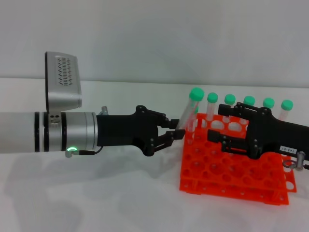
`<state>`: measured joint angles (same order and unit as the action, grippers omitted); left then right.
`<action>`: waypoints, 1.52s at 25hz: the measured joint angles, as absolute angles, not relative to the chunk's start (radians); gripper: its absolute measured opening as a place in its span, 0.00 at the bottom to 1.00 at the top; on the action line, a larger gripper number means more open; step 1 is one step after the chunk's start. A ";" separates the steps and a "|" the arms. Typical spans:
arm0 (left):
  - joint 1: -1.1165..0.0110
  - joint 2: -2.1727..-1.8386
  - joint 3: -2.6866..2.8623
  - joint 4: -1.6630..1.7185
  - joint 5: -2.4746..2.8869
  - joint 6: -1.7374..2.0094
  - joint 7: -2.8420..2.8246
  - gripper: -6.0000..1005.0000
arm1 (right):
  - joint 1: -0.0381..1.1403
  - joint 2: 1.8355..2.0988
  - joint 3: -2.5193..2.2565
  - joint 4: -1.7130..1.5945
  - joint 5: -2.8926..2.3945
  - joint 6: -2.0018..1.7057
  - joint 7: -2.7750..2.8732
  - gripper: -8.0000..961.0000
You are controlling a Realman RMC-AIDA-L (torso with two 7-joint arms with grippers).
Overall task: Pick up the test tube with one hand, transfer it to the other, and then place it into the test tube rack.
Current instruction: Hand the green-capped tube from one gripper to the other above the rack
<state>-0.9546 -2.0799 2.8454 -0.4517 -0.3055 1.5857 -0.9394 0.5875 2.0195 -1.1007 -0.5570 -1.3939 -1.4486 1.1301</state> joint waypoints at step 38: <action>-0.966 -2.080 2.846 -0.356 -0.284 1.538 -0.902 0.22 | 0.602 2.023 -1.308 -0.561 -1.164 -1.325 1.040 0.58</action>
